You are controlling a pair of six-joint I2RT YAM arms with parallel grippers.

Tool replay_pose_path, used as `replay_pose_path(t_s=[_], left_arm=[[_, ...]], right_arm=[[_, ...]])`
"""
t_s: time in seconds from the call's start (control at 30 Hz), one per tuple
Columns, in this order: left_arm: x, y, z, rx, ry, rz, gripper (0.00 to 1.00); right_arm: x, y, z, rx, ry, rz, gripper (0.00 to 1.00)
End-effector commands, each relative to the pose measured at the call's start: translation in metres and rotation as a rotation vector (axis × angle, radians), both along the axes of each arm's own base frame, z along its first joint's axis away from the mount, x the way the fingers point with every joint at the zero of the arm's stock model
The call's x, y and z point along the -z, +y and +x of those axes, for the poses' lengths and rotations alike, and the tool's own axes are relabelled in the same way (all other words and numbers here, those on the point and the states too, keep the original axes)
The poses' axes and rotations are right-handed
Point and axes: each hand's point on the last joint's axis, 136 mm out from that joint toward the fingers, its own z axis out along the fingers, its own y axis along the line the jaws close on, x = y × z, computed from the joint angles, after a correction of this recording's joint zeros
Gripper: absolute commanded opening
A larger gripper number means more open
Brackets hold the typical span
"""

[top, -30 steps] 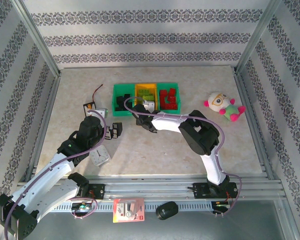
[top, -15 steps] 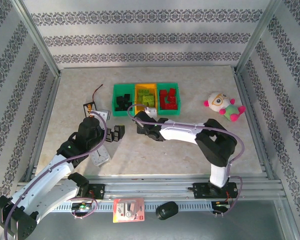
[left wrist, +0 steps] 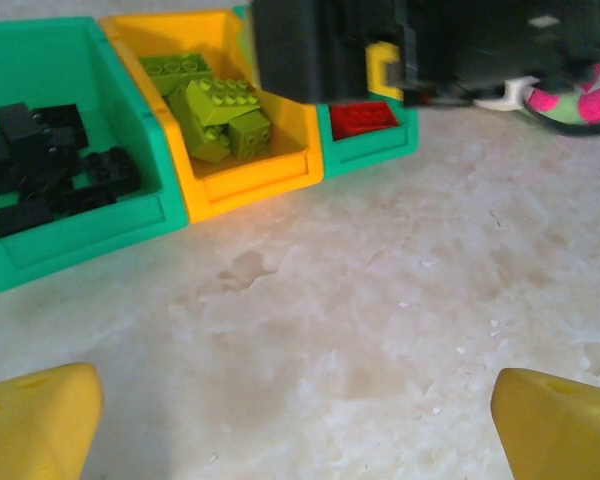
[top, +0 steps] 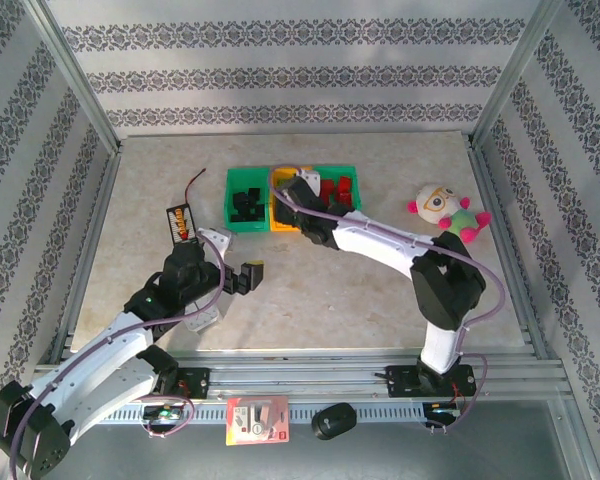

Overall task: Sort the legos into containers by color
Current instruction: Place the lego in the container.

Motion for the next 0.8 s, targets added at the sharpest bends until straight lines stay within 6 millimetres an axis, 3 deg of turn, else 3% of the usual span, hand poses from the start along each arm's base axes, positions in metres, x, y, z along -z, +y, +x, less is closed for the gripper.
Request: replay_pose_path(t_s=[0.0,0.23,0.47,0.63,0.77], left_arm=[[-0.014,-0.013,0.003,0.052,-0.08,-0.034,0.99],[-0.006,-0.012,0.008,0.029,-0.064,-0.022,0.99],[-0.003,-0.008,0.012,-0.004,-0.054,-0.013,0.99],[-0.005,0.008,0.021,-0.115,-0.056,0.0,0.99],[-0.002,0.025,0.034,-0.215,-0.067,0.041,0.99]], right_arm=[[0.008,0.004,0.029,-0.028,-0.027,-0.068,0.64],[0.025,0.006,0.085,-0.023,-0.038,-0.134,0.64],[0.032,0.004,0.114,-0.021,-0.052,-0.183,0.68],[0.005,0.005,0.111,-0.042,-0.088,-0.171,0.86],[-0.027,0.002,0.091,-0.061,-0.139,-0.142,0.94]])
